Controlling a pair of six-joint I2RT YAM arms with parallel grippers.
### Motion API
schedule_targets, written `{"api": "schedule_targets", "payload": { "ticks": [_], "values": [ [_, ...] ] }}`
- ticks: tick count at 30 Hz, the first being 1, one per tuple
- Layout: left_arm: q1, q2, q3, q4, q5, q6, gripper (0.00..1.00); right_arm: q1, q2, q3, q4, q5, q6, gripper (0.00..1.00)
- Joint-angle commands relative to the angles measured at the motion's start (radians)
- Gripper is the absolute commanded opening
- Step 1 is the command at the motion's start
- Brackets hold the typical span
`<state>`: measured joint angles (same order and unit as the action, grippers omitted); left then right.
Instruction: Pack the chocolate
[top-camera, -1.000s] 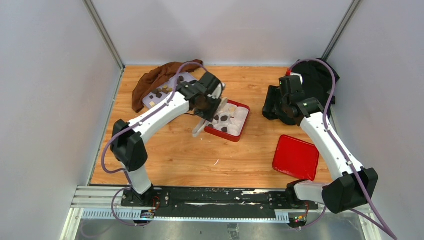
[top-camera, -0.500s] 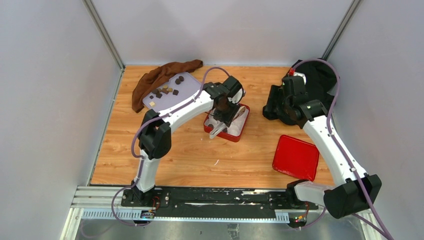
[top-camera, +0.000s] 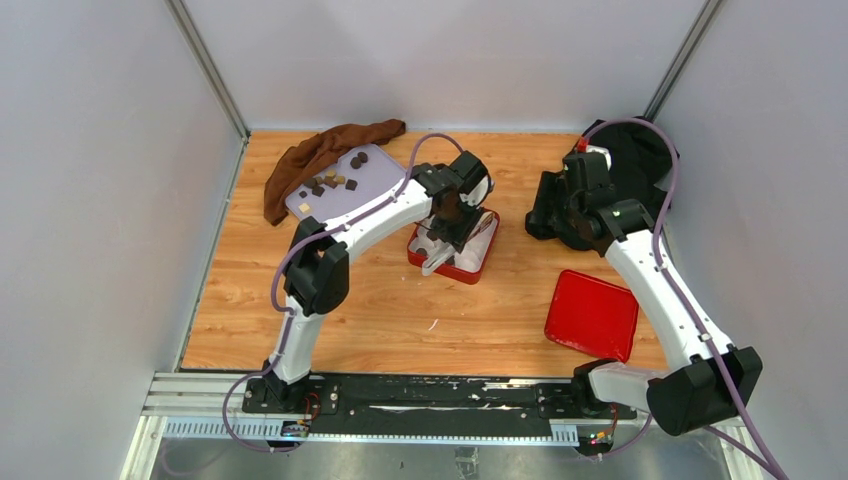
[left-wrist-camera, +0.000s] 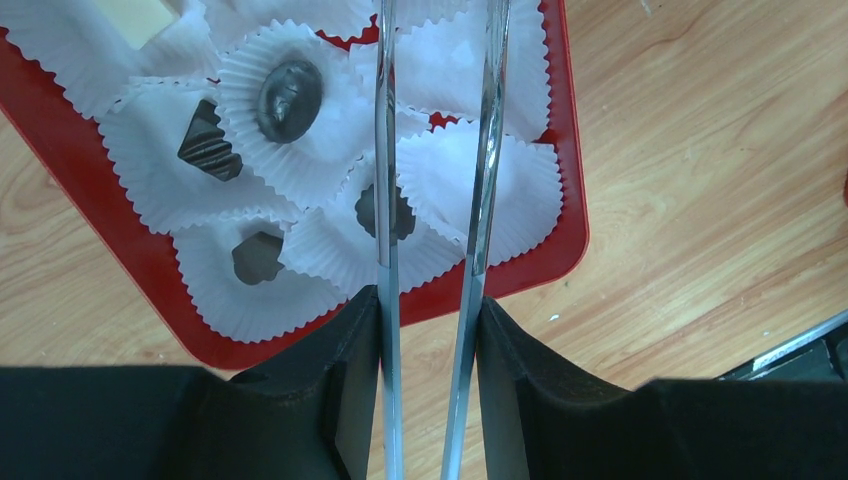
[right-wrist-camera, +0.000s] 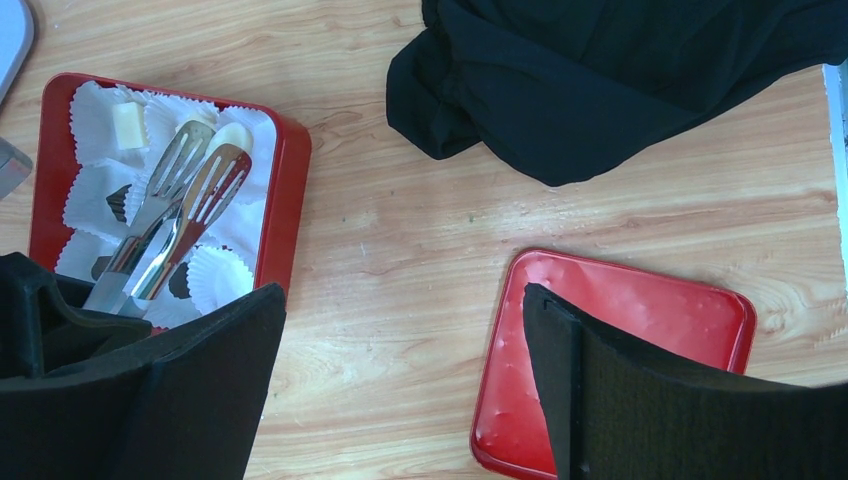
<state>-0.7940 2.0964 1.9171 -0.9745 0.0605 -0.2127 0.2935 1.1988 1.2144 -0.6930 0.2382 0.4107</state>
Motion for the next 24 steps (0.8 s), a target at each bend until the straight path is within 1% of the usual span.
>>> {"api": "schedule_targets", "payload": {
  "ticks": [1, 6, 12, 24],
  "values": [
    [-0.004, 0.023, 0.037, 0.002, 0.009, 0.01, 0.23, -0.008, 0.011, 0.013, -0.022, 0.009, -0.012, 0.92],
    [-0.004, 0.022, 0.037, 0.002, 0.01, 0.012, 0.31, -0.008, 0.013, 0.015, -0.021, 0.007, -0.015, 0.93],
    [-0.004, 0.02, 0.029, 0.003, 0.009, 0.013, 0.32, -0.008, 0.008, 0.009, -0.022, 0.008, -0.012, 0.92],
    [-0.004, 0.019, 0.02, 0.003, 0.011, 0.018, 0.41, -0.008, -0.005, -0.003, -0.022, 0.01, -0.003, 0.92]
  ]
}}
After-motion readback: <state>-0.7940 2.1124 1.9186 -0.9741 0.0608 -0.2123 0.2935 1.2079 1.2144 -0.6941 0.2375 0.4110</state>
